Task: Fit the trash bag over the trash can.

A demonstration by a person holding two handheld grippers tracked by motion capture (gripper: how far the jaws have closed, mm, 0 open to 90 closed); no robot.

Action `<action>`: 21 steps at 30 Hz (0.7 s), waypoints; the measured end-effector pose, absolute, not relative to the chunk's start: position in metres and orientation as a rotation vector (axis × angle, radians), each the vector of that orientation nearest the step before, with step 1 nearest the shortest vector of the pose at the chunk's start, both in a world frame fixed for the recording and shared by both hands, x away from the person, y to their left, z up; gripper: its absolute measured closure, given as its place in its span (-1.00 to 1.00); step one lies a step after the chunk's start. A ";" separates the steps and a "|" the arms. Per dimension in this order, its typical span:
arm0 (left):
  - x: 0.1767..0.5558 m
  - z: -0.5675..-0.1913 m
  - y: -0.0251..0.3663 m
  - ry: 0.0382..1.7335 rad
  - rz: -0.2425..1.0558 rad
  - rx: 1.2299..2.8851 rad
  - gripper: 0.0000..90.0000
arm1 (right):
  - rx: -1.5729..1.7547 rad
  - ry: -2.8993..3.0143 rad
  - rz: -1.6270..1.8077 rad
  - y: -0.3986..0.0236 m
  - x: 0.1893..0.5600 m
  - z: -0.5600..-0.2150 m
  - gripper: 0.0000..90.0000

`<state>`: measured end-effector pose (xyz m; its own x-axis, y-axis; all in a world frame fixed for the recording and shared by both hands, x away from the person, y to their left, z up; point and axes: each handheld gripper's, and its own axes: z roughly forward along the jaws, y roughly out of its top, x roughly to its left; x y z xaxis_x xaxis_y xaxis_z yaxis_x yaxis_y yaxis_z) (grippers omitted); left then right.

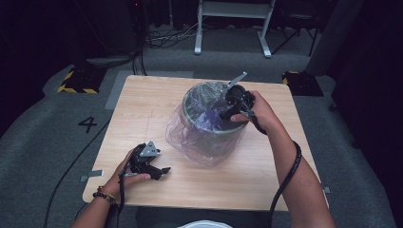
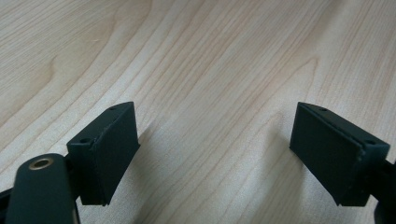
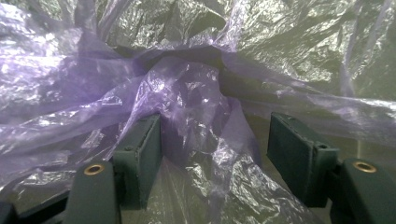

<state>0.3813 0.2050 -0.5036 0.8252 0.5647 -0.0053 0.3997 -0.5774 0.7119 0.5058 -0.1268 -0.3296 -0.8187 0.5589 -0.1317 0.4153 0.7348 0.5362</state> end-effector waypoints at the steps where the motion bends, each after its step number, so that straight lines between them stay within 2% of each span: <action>1: 0.381 -0.504 0.205 0.703 0.286 2.261 -0.67 | 0.764 2.647 0.725 -0.127 0.505 -0.329 -0.23; 21: 0.381 -0.504 0.205 0.704 0.284 2.261 -0.67 | 0.711 2.511 0.954 -0.139 0.486 -0.315 -0.39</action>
